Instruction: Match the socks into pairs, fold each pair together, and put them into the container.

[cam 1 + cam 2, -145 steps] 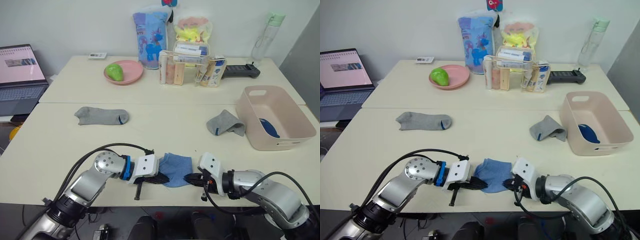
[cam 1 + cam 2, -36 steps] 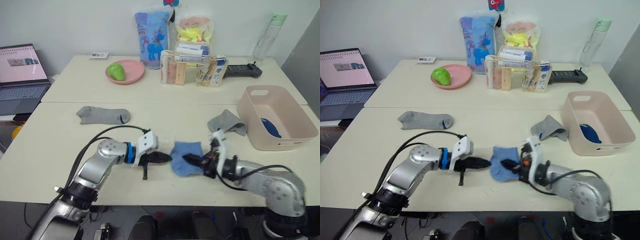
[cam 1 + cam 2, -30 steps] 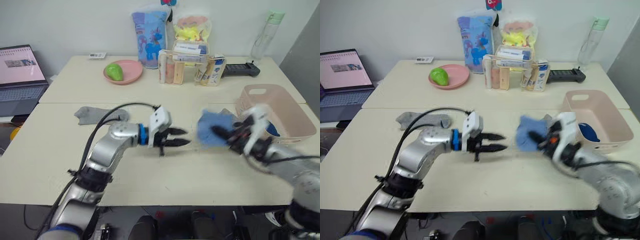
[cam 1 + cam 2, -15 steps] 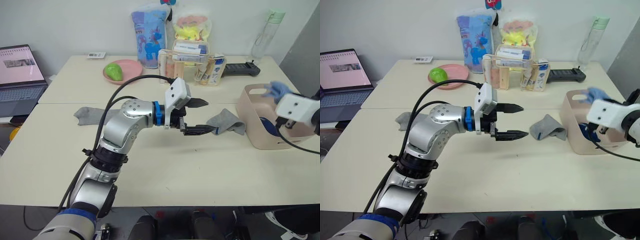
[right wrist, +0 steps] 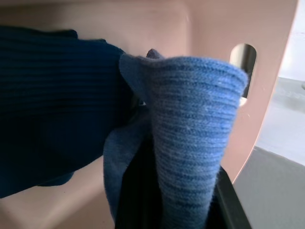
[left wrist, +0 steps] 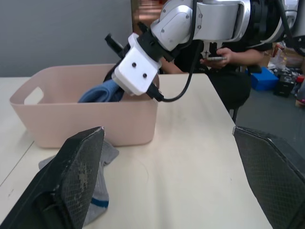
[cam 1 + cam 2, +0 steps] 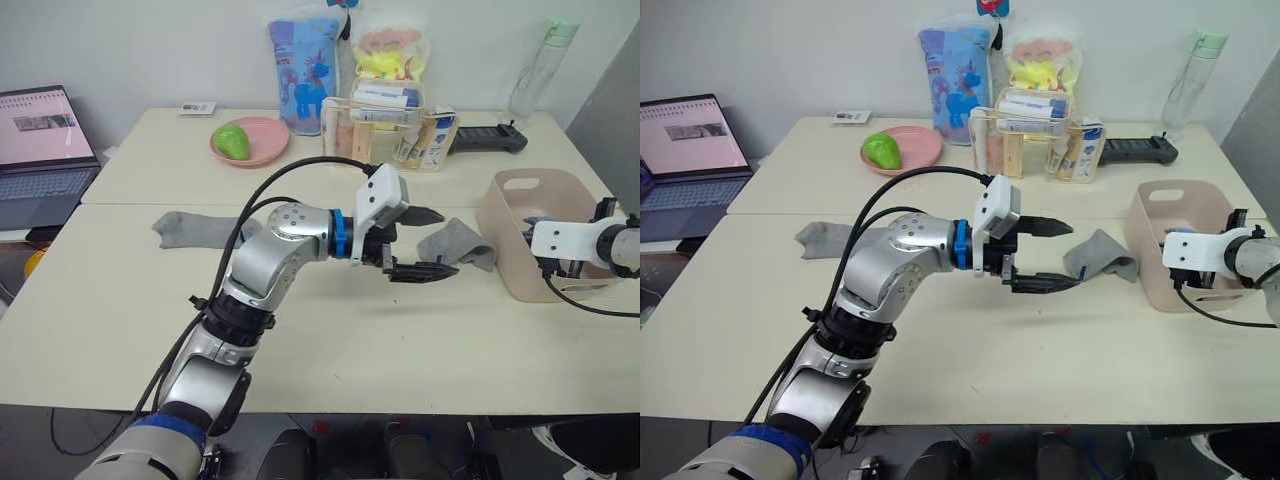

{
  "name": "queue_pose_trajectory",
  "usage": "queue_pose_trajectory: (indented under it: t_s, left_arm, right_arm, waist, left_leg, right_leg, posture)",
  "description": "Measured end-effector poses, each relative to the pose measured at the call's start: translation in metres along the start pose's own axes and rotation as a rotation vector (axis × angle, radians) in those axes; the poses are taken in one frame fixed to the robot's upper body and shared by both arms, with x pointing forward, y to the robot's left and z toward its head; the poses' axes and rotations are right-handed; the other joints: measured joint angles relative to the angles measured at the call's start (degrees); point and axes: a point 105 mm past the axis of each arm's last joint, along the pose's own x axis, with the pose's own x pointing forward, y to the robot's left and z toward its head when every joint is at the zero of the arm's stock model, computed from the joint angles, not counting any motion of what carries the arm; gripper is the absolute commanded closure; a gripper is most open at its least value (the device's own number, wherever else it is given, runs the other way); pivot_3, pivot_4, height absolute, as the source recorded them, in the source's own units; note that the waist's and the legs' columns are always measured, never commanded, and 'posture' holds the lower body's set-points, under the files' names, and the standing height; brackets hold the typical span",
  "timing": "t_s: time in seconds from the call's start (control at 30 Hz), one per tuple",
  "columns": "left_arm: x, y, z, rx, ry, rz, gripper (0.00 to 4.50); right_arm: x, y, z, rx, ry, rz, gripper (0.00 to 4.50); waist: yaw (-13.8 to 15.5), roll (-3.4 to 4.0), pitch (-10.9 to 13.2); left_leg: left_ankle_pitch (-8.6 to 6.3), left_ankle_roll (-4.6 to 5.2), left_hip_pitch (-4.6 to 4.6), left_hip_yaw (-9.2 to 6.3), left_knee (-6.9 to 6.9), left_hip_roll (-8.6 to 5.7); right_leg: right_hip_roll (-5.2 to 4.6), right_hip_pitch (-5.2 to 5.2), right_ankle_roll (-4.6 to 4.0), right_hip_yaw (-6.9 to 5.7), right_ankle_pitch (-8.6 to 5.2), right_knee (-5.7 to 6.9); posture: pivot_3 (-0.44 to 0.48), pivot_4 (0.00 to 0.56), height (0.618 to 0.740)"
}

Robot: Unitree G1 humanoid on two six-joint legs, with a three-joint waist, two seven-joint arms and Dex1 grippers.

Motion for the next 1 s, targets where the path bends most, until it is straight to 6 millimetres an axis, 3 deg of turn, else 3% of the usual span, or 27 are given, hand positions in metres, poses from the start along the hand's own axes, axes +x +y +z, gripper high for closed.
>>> queue_pose_trajectory:
  t_s: [0.13, 0.3, 0.43, 0.53, 0.73, 0.93, 1.0]
  left_arm:
    - [0.002, 0.003, 0.001, 0.014, 0.0, 0.007, 0.0]
    - [0.002, 0.006, -0.002, 0.012, 0.004, 0.017, 0.0]
    - [-0.003, 0.012, -0.008, 0.025, 0.033, 0.039, 0.0]
    - [-0.005, 0.014, -0.01, 0.028, 0.047, 0.05, 0.0]
    - [-0.012, 0.014, -0.015, 0.026, 0.066, 0.049, 0.0]
    - [-0.016, 0.012, -0.021, 0.023, 0.088, 0.057, 0.0]
    - [-0.019, 0.012, -0.025, 0.019, 0.101, 0.065, 0.0]
  right_arm:
    - [-0.006, 0.006, 0.006, 0.061, -0.039, 0.098, 1.86]
    - [-0.031, -0.007, 0.013, 0.161, -0.082, 0.145, 0.08]
    - [-0.066, -0.027, 0.026, 0.254, -0.149, 0.143, 0.03]
    - [-0.073, -0.036, 0.028, 0.274, -0.157, 0.09, 0.03]
    - [-0.048, -0.03, 0.008, 0.277, -0.06, -0.029, 0.03]
    - [-0.018, 0.001, 0.011, 0.308, -0.047, -0.024, 0.03]
    - [-0.018, -0.001, 0.01, 0.305, -0.042, -0.045, 0.03]
  waist:
    - [-0.03, 0.0, 0.0]
    - [-0.03, 0.02, 0.01]
    - [-0.02, 0.05, 0.03]
    - [-0.01, 0.04, 0.03]
    - [-0.02, 0.04, 0.03]
    - [-0.06, 0.04, 0.03]
    - [-0.08, 0.03, 0.03]
  left_leg:
    - [0.0, 0.0, 0.01, 0.0, 0.0, 0.0]
    - [0.0, 0.0, 0.01, -0.03, 0.0, 0.0]
    - [0.0, 0.01, 0.0, -0.09, 0.0, 0.01]
    - [-0.01, 0.01, 0.01, -0.08, 0.02, -0.04]
    - [0.0, 0.0, 0.0, -0.05, 0.03, -0.04]
    - [0.0, 0.0, 0.01, -0.02, 0.03, -0.04]
    - [0.0, 0.0, 0.03, 0.01, 0.06, -0.04]
  right_leg:
    - [-0.01, 0.0, 0.0, 0.0, 0.0, 0.02]
    - [-0.01, 0.0, 0.0, 0.0, 0.0, 0.03]
    - [-0.02, 0.02, 0.0, -0.01, 0.0, 0.02]
    - [-0.08, 0.03, 0.0, 0.01, 0.01, 0.02]
    - [-0.11, 0.0, 0.01, 0.03, 0.01, 0.07]
    - [-0.11, -0.02, 0.01, 0.03, 0.01, 0.11]
    - [-0.11, 0.0, 0.01, 0.01, 0.01, 0.12]
  posture:
    - [0.0, 0.15, 0.703]
    - [0.0, 0.15, 0.703]
    - [0.0, 0.15, 0.703]
    - [0.0, 0.15, 0.703]
    - [0.0, 0.15, 0.703]
    - [0.0, 0.15, 0.703]
    - [0.0, 0.15, 0.703]
